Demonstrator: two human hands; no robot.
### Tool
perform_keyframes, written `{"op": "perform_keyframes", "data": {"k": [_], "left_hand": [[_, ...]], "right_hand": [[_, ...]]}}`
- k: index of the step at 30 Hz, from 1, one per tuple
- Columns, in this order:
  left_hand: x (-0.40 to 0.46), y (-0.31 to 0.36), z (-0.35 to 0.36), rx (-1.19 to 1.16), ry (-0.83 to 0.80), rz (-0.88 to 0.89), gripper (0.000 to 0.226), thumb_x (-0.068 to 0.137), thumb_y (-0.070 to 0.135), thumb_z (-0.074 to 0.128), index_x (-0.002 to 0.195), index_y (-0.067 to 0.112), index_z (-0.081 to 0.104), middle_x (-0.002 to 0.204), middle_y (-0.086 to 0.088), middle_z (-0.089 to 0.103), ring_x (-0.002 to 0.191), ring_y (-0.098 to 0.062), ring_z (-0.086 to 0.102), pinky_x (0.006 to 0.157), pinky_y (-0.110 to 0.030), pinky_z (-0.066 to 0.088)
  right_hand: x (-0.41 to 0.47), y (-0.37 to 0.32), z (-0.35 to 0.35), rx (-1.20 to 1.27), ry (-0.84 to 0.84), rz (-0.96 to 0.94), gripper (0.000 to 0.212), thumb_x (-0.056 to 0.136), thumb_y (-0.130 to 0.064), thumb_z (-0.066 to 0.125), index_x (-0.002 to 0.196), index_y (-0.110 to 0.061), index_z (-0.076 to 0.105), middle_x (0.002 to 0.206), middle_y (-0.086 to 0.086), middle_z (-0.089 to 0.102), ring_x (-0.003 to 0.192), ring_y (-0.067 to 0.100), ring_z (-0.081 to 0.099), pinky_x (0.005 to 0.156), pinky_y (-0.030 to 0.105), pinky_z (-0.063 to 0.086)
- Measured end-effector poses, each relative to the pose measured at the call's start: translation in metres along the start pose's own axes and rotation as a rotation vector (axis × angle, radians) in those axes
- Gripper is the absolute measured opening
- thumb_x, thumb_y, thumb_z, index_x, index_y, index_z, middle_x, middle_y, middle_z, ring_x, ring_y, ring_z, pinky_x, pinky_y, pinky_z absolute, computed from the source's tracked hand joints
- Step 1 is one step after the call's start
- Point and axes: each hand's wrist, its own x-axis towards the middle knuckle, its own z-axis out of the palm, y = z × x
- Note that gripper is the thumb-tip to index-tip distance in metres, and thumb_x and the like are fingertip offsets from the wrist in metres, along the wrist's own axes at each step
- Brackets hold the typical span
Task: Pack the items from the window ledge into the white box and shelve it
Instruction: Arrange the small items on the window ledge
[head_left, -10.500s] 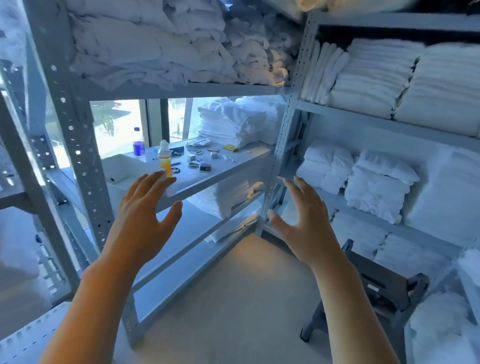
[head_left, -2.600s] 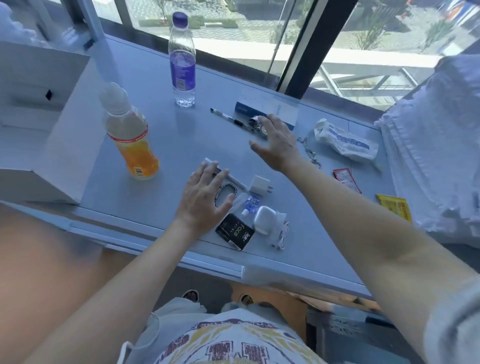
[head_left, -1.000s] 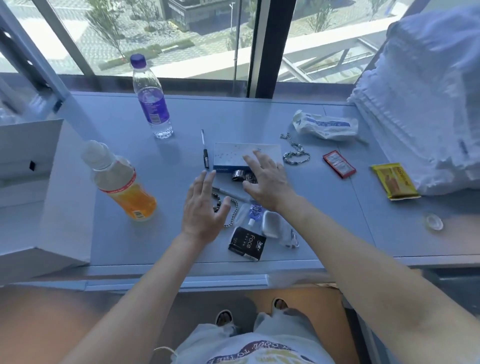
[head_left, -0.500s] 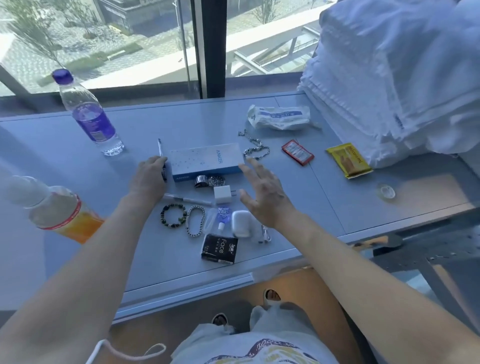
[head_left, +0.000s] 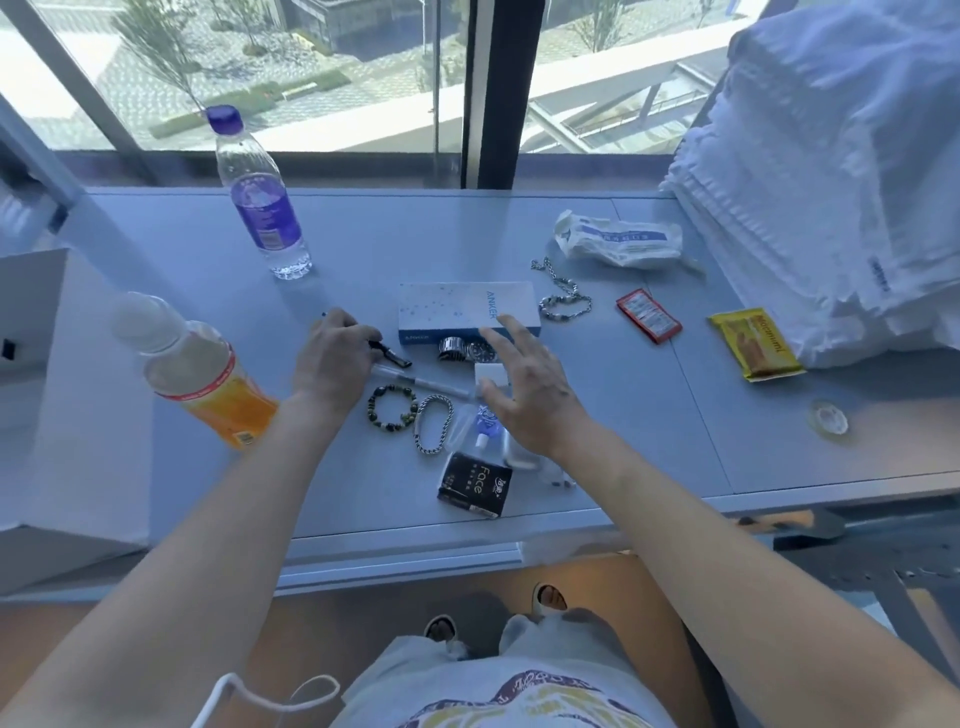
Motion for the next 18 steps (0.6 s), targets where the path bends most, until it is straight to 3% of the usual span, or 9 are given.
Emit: {"op": "perform_keyframes", "data": {"k": [7, 14, 18], "left_hand": [[-0.008, 0.015, 0.0, -0.123, -0.067, -0.022, 0.01, 0.085, 0.008, 0.078, 0.094, 0.01, 0.083, 0.092, -0.009, 0.067, 0.087, -0.032, 0.064, 0.076, -0.035, 0.048], [-0.028, 0.054, 0.015, -0.104, -0.096, 0.078, 0.01, 0.089, 0.01, 0.075, 0.094, 0.013, 0.083, 0.094, -0.007, 0.07, 0.099, -0.031, 0.059, 0.084, -0.04, 0.049], [-0.035, 0.075, 0.012, -0.087, 0.011, 0.175, 0.008, 0.088, 0.012, 0.075, 0.092, 0.016, 0.081, 0.098, -0.002, 0.073, 0.098, -0.03, 0.06, 0.078, -0.039, 0.052]], "right_hand": [[0.0, -0.003, 0.008, 0.02, -0.025, -0.024, 0.063, 0.101, -0.03, 0.056, 0.16, -0.018, 0.035, 0.171, 0.006, 0.019, 0.157, 0.021, 0.021, 0.127, 0.044, 0.018], [-0.004, 0.015, -0.001, 0.025, -0.018, 0.005, 0.064, 0.101, -0.034, 0.056, 0.16, -0.019, 0.035, 0.171, 0.005, 0.019, 0.156, 0.022, 0.021, 0.126, 0.045, 0.018], [0.007, 0.035, -0.017, -0.017, 0.01, 0.018, 0.062, 0.1, -0.034, 0.056, 0.157, -0.02, 0.038, 0.169, 0.006, 0.025, 0.154, 0.026, 0.027, 0.123, 0.047, 0.024]]}}
